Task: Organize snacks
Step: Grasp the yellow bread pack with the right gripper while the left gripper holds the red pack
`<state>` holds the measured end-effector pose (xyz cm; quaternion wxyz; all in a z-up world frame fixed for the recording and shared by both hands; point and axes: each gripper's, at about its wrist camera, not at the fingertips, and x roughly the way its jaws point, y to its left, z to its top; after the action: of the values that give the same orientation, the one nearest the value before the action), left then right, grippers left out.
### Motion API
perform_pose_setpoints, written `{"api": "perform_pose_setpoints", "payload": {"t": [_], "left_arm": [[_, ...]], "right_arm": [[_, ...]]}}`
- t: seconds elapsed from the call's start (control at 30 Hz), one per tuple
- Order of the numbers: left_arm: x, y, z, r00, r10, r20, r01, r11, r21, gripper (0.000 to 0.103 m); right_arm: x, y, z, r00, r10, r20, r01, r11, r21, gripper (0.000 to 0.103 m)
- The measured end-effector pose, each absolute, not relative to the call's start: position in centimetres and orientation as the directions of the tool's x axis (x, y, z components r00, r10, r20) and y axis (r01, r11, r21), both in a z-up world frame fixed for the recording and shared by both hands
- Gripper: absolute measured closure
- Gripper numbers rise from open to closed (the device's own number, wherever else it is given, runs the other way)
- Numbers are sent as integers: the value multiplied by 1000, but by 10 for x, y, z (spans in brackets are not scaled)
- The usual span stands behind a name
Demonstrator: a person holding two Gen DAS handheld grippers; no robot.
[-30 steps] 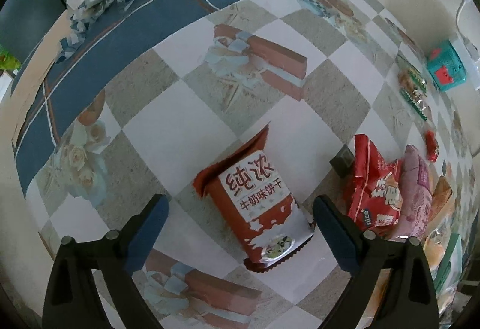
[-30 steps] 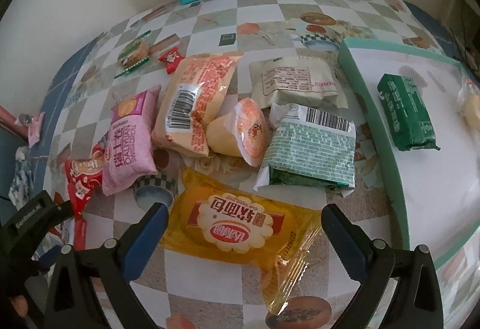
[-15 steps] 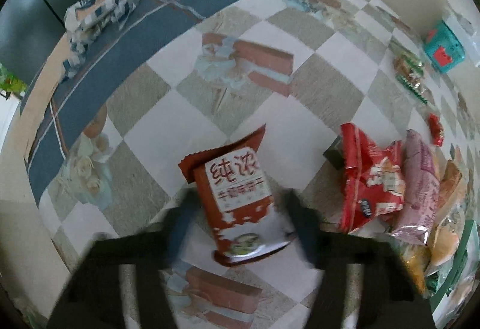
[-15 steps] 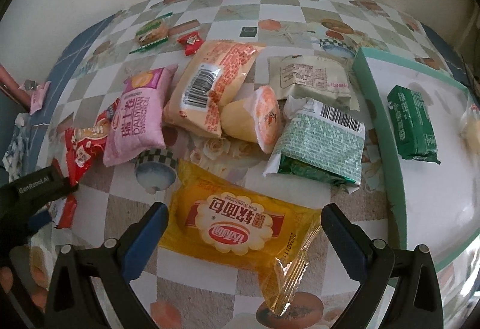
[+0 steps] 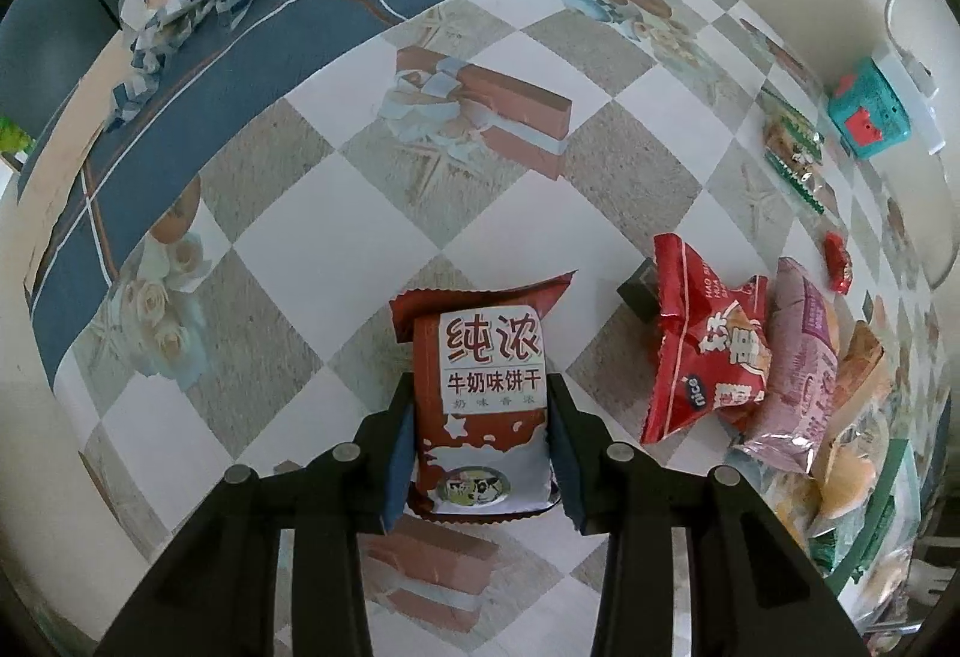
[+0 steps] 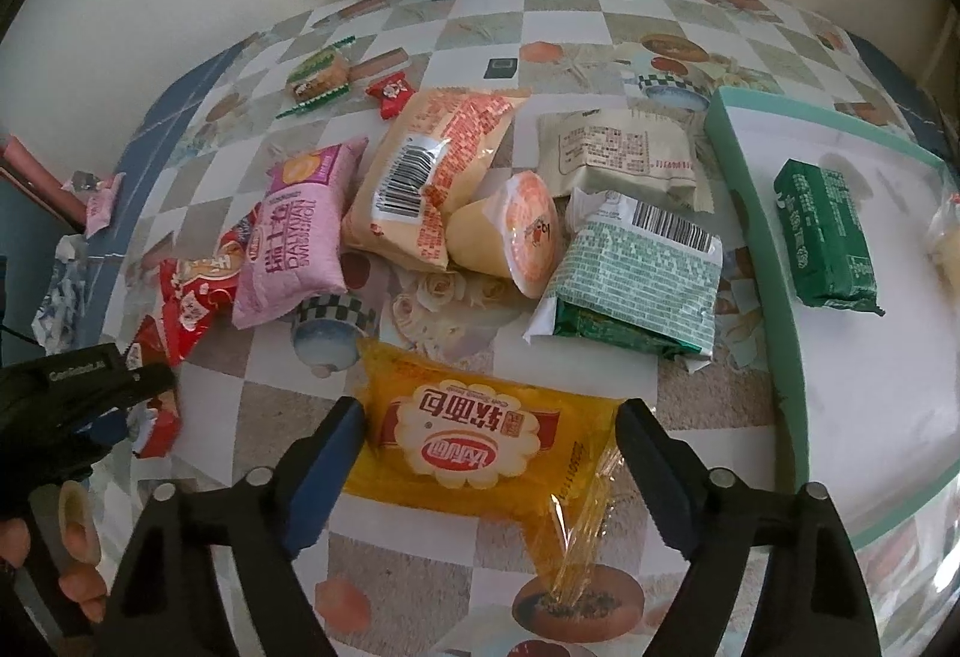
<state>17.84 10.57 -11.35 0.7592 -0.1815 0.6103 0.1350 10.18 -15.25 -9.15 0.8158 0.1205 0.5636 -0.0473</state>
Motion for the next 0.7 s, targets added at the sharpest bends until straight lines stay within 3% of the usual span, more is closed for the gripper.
{"api": "perform_pose_setpoints", "payload": {"t": [0.7], "left_arm": [[151, 102, -60, 333, 5, -943, -413, 900, -141, 62]], "right_arm": [[92, -175, -56, 436, 163, -885, 210, 938, 277, 27]]}}
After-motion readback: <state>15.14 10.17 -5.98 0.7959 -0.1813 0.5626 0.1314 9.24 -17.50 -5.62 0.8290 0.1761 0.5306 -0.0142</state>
